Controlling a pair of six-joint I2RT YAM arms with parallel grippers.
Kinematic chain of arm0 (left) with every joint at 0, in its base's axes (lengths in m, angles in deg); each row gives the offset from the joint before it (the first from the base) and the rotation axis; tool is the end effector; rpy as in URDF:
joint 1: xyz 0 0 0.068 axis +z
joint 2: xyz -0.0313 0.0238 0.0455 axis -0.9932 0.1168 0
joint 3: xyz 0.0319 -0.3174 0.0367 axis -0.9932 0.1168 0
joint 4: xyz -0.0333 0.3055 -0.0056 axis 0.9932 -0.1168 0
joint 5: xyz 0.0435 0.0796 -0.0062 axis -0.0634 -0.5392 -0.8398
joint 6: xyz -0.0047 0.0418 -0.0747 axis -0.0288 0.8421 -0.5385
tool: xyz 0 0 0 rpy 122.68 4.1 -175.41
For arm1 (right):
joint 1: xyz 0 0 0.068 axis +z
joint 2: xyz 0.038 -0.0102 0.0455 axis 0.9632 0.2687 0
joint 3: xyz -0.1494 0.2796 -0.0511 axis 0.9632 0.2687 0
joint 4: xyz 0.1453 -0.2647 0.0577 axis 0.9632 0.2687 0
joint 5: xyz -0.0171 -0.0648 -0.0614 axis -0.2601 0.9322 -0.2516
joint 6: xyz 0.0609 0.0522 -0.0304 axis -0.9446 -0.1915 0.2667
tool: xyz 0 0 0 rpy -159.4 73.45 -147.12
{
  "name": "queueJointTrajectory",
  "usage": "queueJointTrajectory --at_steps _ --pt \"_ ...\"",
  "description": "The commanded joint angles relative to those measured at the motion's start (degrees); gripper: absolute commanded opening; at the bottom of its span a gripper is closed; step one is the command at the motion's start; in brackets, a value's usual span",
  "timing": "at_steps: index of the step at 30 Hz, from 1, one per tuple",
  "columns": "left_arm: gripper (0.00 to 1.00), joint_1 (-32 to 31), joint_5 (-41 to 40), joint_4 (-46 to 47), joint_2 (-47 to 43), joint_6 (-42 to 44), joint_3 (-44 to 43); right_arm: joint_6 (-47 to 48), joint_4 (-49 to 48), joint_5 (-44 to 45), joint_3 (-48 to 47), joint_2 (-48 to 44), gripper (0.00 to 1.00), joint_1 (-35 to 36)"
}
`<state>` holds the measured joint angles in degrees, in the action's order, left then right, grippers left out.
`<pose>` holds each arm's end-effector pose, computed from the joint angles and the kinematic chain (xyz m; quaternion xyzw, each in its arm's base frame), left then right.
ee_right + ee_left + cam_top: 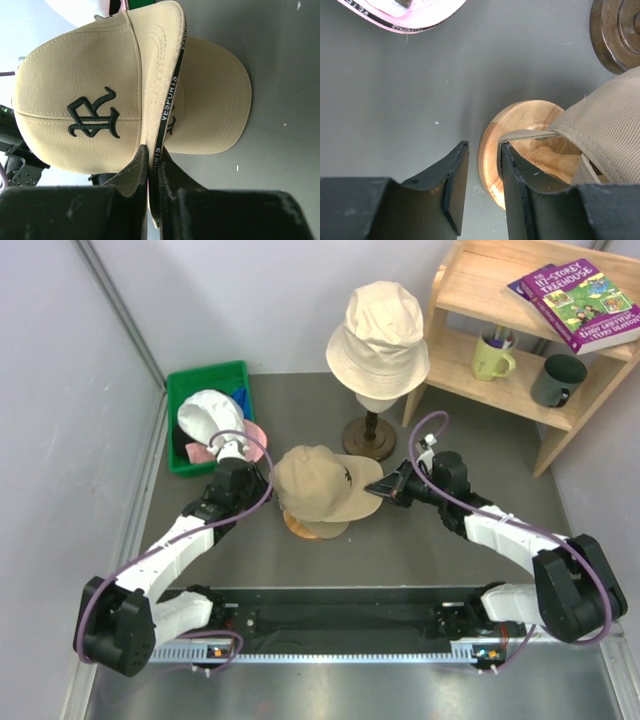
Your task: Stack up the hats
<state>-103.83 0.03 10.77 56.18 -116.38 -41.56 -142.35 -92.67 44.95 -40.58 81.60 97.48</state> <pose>0.2701 -0.0911 0.2226 -0.1477 0.8802 -0.1618 0.4209 0.2729 0.1561 0.2063 0.1376 0.8107 0.5113 0.2499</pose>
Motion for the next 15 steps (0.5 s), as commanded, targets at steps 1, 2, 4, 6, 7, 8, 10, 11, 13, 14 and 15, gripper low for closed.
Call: queueJointTrajectory --at_steps 1,2,4,6,7,8,10,11,13,14,15 --pt "0.41 0.4 -3.1 -3.0 -1.1 0.2 0.0 7.6 12.8 7.9 -0.2 2.0 0.1 -0.9" --pt "0.45 0.4 -3.2 -3.5 -1.7 0.3 -1.2 8.0 13.1 8.2 -0.3 1.6 0.2 -1.0" --pt "0.59 0.4 -3.9 -6.3 -3.2 0.9 -3.7 9.1 14.3 9.4 -0.8 -0.3 0.39 -1.3" --pt "0.74 0.4 -4.5 -8.6 -4.3 1.5 -5.7 10.2 15.6 10.8 -0.9 -2.9 0.6 -1.8" --pt "0.77 0.4 -5.1 -10.7 -5.4 2.1 -7.5 10.6 15.8 11.0 -0.9 -3.8 0.66 -2.1" --pt "0.82 0.4 -5.3 -11.8 -5.9 2.5 -8.4 10.9 16.1 11.3 -1.0 -5.5 0.76 -2.5" --pt "0.91 0.4 -6.3 -15.5 -7.5 3.1 -11.1 12.0 17.5 12.6 -1.2 -7.2 0.83 -3.3" --pt "0.93 0.4 -7.3 -16.7 -8.1 3.3 -12.1 12.8 19.1 13.8 -1.7 -9.0 0.84 -3.6" --pt "0.99 0.4 -9.2 -21.1 -9.8 5.0 -15.1 14.0 22.7 15.6 -2.3 -11.0 0.87 -4.9" --pt "0.99 0.4 -12.4 -23.1 -10.3 5.6 -16.4 15.2 23.8 18.0 -3.1 -13.0 0.88 -5.4" --pt "0.99 0.4 -13.9 -24.7 -10.7 7.4 -18.6 15.9 25.1 19.1 -3.3 -13.9 0.89 -6.2"
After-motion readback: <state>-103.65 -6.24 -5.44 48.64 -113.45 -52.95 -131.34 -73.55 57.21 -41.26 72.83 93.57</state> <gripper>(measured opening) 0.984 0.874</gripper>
